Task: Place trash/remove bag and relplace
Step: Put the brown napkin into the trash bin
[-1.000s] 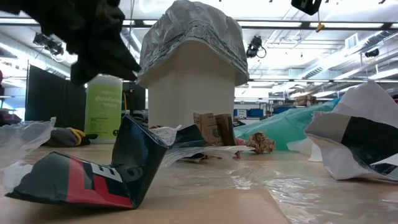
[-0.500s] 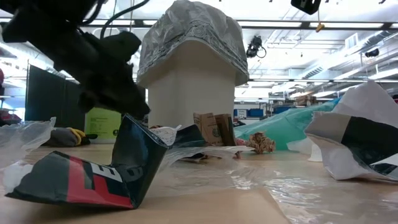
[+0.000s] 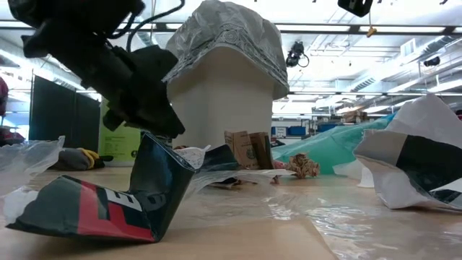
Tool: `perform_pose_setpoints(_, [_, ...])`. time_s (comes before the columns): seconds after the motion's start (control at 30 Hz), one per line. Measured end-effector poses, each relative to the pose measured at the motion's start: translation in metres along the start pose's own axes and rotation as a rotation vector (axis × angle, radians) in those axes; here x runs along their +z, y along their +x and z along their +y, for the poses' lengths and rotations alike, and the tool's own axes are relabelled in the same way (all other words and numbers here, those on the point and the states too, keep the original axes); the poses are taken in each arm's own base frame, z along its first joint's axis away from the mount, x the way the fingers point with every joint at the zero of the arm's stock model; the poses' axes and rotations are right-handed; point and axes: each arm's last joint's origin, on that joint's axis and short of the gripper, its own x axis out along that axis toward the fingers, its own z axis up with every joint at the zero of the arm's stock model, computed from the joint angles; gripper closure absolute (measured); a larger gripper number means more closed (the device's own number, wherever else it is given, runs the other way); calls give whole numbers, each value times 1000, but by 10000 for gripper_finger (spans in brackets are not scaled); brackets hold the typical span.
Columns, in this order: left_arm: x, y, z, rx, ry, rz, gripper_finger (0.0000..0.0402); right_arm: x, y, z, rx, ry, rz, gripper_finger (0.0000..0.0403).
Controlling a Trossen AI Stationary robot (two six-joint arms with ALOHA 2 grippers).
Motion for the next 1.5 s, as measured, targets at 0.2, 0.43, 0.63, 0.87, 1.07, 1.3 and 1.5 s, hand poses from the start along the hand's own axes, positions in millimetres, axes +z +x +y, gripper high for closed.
perform_pose_setpoints(0.2, [-10, 19, 0, -3, 11, 27, 288, 0, 0, 0, 0, 0, 0, 241])
perform_pose_setpoints(0.43, [-37, 45, -8, -132, 11, 133, 291, 0, 0, 0, 2, 1, 0, 241])
perform_pose_setpoints(0.63, [-45, 53, -9, -174, -72, 206, 373, 0, 0, 0, 2, 1, 1, 241])
perform_pose_setpoints(0.87, [-28, 38, -17, -289, -135, 207, 395, 0, 0, 0, 0, -2, 0, 241])
perform_pose_setpoints(1.07, [8, 9, -29, -430, -205, 113, 397, 0, 1, -1, -27, -32, -15, 241])
perform_pose_setpoints(1.3, [67, -34, -43, -593, -259, -95, 397, 0, 2, -2, -54, -40, -21, 241])
perform_pose_setpoints(1.5, [125, -76, -57, -763, -284, -341, 395, 0, 2, -1, -51, -39, -24, 241])
